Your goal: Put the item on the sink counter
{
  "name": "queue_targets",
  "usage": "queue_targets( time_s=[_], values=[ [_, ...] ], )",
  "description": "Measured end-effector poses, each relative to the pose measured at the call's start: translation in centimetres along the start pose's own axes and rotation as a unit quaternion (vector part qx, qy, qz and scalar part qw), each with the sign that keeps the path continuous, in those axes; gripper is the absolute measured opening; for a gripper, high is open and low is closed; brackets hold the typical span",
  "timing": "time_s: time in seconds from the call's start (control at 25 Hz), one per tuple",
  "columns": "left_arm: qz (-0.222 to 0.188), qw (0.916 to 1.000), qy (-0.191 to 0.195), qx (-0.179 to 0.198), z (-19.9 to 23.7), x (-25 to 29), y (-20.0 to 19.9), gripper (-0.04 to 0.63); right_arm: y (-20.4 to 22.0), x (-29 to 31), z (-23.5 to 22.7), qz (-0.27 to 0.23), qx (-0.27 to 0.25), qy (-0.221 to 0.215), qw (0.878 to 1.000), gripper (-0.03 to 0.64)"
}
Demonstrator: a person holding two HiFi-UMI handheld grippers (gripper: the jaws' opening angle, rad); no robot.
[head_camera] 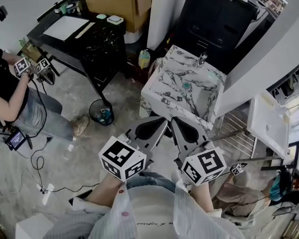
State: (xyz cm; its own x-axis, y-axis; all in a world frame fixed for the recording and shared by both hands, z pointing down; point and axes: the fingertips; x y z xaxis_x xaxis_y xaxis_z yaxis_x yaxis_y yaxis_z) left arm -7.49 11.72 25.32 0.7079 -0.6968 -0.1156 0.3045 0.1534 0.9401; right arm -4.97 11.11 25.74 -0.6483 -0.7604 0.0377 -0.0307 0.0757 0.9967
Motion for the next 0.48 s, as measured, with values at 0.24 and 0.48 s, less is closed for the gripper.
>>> queue_targets(
  time_s=[0.24, 0.48],
  values=[
    [0.004, 1.0, -0.004, -0.001, 0.0, -0.4, 0.6, 0.021, 0.6, -0.2, 0.5, 0.008, 0.004, 0.0, 1.0, 0.009],
    [0.011, 0.9999, -0.002, 0.0, -0.4, -0.6, 1.1, 0.021, 0.9, -0.6, 0.4, 0.009, 0.016, 0.006, 1.0, 0.009]
  ],
)
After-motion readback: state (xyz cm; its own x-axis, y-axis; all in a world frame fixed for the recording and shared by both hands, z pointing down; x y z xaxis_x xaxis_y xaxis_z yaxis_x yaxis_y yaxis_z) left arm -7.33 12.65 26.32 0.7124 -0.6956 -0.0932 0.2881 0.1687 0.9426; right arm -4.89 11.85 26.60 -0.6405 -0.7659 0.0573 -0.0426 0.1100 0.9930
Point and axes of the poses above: the fingertips, and each gripper's own axes: x forward along the fingers, z to its left, y out of its underside, and after that the axes turned 9 degrees about -z, right-handed
